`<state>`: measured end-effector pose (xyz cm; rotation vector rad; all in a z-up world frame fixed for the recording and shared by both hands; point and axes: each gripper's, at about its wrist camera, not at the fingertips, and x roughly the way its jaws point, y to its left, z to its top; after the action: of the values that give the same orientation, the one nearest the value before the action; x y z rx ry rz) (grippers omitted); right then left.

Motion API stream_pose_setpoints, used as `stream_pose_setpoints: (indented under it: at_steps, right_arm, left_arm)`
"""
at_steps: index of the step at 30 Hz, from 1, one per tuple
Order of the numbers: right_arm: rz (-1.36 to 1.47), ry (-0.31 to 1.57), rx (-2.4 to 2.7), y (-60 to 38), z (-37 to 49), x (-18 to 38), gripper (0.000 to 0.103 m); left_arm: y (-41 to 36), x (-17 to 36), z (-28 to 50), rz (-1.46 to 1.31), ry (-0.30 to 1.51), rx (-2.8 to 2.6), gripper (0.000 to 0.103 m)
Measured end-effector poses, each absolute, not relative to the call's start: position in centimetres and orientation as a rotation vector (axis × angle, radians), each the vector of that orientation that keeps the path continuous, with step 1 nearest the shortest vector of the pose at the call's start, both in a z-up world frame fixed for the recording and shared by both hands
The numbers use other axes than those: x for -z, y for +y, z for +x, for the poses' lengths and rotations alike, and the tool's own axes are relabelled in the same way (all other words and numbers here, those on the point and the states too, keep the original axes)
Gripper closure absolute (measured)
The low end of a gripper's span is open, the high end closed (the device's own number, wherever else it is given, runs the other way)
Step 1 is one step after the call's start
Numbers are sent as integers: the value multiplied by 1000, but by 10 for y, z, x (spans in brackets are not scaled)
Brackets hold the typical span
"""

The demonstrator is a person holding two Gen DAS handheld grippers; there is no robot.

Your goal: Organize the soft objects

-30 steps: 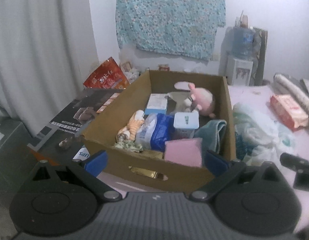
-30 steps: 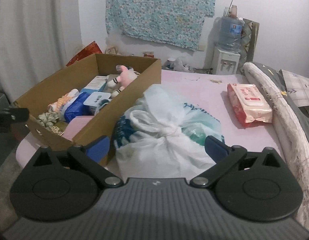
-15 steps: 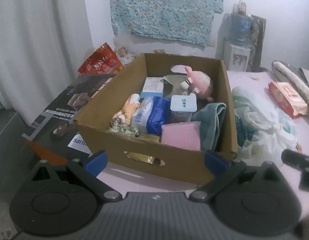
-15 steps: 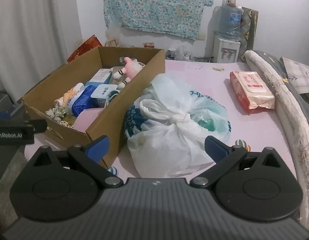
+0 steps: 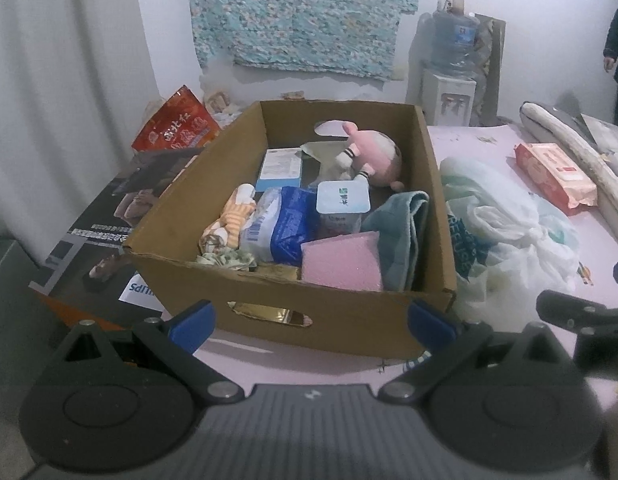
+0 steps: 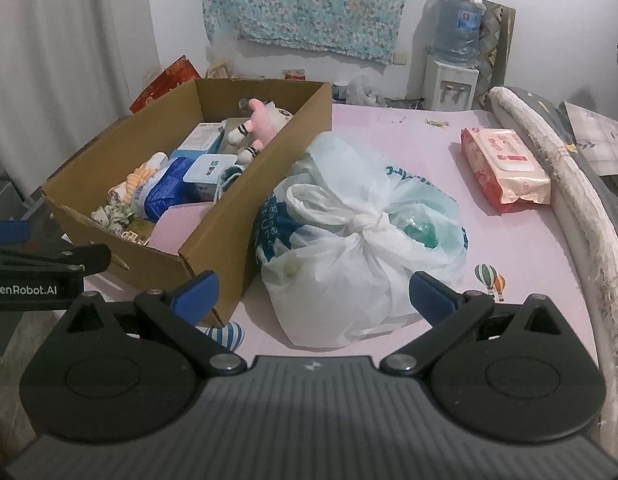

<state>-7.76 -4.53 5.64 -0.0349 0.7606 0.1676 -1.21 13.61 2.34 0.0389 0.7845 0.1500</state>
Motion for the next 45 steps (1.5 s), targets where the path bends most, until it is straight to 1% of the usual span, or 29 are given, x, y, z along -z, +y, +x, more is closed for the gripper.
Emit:
stream_pose_setpoints:
  at_steps: [45]
  right_arm:
    - [-79,806,-158,-31,-72,-49,1]
  left_arm:
    - [155,-13,-10,11,823,-142,0]
